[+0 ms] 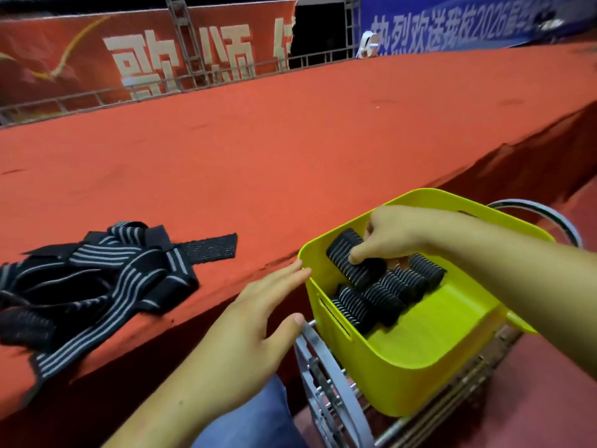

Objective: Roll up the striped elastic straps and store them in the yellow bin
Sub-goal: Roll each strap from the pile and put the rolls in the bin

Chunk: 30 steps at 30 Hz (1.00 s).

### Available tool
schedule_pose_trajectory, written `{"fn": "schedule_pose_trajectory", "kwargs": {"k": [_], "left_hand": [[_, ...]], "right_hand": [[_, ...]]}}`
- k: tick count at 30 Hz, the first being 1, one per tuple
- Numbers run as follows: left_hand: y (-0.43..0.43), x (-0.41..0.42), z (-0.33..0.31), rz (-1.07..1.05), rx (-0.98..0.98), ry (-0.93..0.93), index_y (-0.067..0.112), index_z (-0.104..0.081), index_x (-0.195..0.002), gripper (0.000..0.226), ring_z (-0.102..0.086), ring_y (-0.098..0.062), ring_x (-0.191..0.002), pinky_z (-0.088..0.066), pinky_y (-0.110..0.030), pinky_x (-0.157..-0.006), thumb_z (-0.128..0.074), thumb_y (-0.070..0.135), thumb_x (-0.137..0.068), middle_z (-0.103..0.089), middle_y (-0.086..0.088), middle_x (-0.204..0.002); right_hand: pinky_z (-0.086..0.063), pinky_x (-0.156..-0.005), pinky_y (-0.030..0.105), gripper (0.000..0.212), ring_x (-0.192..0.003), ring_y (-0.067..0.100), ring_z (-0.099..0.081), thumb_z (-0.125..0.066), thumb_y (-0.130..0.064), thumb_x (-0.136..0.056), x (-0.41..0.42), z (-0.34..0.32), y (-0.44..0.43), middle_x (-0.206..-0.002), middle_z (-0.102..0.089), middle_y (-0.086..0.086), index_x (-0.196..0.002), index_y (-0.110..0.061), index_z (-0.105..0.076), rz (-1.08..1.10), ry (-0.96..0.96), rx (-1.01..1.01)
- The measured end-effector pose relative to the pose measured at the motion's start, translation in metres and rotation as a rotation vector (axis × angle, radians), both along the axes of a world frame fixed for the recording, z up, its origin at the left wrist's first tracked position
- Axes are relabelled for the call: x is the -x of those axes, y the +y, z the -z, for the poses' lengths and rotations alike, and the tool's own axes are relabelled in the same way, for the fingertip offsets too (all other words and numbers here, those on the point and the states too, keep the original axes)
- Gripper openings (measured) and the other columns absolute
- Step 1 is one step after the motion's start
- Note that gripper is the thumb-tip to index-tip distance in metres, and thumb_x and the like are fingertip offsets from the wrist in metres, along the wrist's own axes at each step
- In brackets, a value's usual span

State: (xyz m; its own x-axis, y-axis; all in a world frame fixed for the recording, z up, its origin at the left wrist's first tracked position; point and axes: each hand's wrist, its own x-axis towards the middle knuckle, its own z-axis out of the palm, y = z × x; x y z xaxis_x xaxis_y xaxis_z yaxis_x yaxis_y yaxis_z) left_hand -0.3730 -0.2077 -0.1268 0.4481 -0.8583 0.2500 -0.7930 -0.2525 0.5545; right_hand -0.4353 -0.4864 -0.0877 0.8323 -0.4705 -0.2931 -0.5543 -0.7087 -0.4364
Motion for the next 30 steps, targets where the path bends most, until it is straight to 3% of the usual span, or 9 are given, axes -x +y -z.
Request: {"fn": "schedule_pose_trajectory", "kwargs": {"k": [2, 5, 8, 12, 17, 23, 27, 30], "left_hand": [[-0.004, -0.004, 0.006, 0.006, -0.003, -0.025, 0.056, -0.042, -0.147, 0.054, -0.021, 0.019, -0.146, -0.016, -0.004, -0.115, -0.059, 0.033, -0.101, -0.030, 0.046, -0.153], [-0.013, -0.008, 0.017, 0.017, -0.013, -0.038, 0.055, -0.045, -0.145, 0.053, -0.023, 0.017, -0.146, -0.018, -0.007, -0.115, -0.059, 0.033, -0.100, -0.031, 0.046, -0.153], [-0.021, -0.014, 0.024, 0.010, 0.027, -0.018, 0.050, -0.054, -0.141, 0.047, -0.030, 0.014, -0.144, -0.020, -0.001, -0.112, -0.059, 0.031, -0.099, -0.037, 0.043, -0.150], [-0.041, -0.021, 0.023, -0.040, 0.187, 0.028, 0.040, -0.067, -0.127, 0.031, -0.049, 0.003, -0.137, -0.033, -0.011, -0.112, -0.061, 0.023, -0.102, -0.058, 0.032, -0.138], [-0.069, -0.034, 0.019, -0.014, 0.164, 0.032, 0.040, -0.071, -0.118, 0.021, -0.053, 0.007, -0.128, -0.032, -0.006, -0.106, -0.060, 0.037, -0.100, -0.063, 0.034, -0.128], [-0.083, -0.044, 0.035, -0.002, 0.117, 0.032, 0.041, -0.073, -0.114, 0.026, -0.053, 0.004, -0.128, -0.032, -0.007, -0.106, -0.056, 0.037, -0.096, -0.065, 0.032, -0.125], [-0.083, -0.043, 0.042, -0.012, 0.158, 0.088, 0.041, -0.073, -0.112, 0.029, -0.053, -0.002, -0.131, -0.032, -0.008, -0.109, -0.048, 0.045, -0.098, -0.065, 0.031, -0.126], [-0.084, -0.043, 0.046, -0.019, 0.165, 0.105, 0.041, -0.072, -0.113, 0.029, -0.052, -0.005, -0.132, -0.031, -0.008, -0.108, -0.047, 0.046, -0.099, -0.066, 0.030, -0.125]], "right_hand": [[-0.064, -0.061, 0.038, 0.041, -0.057, 0.026, -0.067, -0.080, -0.041, -0.080, -0.008, 0.005, -0.007, -0.060, -0.071, 0.008, -0.084, -0.001, -0.078, -0.010, 0.030, 0.006], [-0.059, -0.053, 0.030, 0.034, -0.051, 0.020, -0.065, -0.081, -0.038, -0.083, -0.010, 0.010, -0.025, -0.053, -0.068, 0.002, -0.077, -0.006, -0.075, -0.012, 0.085, 0.027], [-0.052, -0.049, 0.027, 0.035, -0.049, 0.015, -0.066, -0.081, -0.042, -0.087, 0.000, 0.008, -0.047, -0.053, -0.068, -0.003, -0.079, -0.008, -0.073, -0.001, 0.198, 0.091], [-0.047, -0.048, 0.024, 0.041, -0.039, 0.017, -0.056, -0.079, -0.051, -0.086, 0.023, 0.009, -0.081, -0.042, -0.063, -0.004, -0.080, -0.011, -0.072, 0.076, 0.346, 0.265], [-0.039, -0.040, 0.019, 0.037, -0.025, 0.008, -0.050, -0.076, -0.041, -0.089, 0.044, 0.013, -0.099, -0.033, -0.055, -0.006, -0.069, -0.012, -0.065, 0.114, 0.454, 0.391], [-0.058, -0.056, 0.027, 0.032, -0.041, 0.010, -0.060, -0.081, -0.032, -0.083, 0.050, 0.037, -0.103, -0.031, -0.052, -0.006, -0.068, -0.014, -0.059, 0.081, 0.592, 0.454], [-0.058, -0.065, 0.033, 0.033, -0.065, 0.021, -0.063, -0.081, -0.024, -0.085, 0.042, 0.052, -0.102, -0.065, -0.058, -0.001, -0.068, -0.016, -0.054, 0.052, 0.657, 0.477], [-0.054, -0.065, 0.033, 0.034, -0.076, 0.025, -0.065, -0.081, -0.023, -0.086, 0.037, 0.056, -0.105, -0.074, -0.055, -0.001, -0.071, -0.018, -0.051, 0.064, 0.695, 0.484]]}}
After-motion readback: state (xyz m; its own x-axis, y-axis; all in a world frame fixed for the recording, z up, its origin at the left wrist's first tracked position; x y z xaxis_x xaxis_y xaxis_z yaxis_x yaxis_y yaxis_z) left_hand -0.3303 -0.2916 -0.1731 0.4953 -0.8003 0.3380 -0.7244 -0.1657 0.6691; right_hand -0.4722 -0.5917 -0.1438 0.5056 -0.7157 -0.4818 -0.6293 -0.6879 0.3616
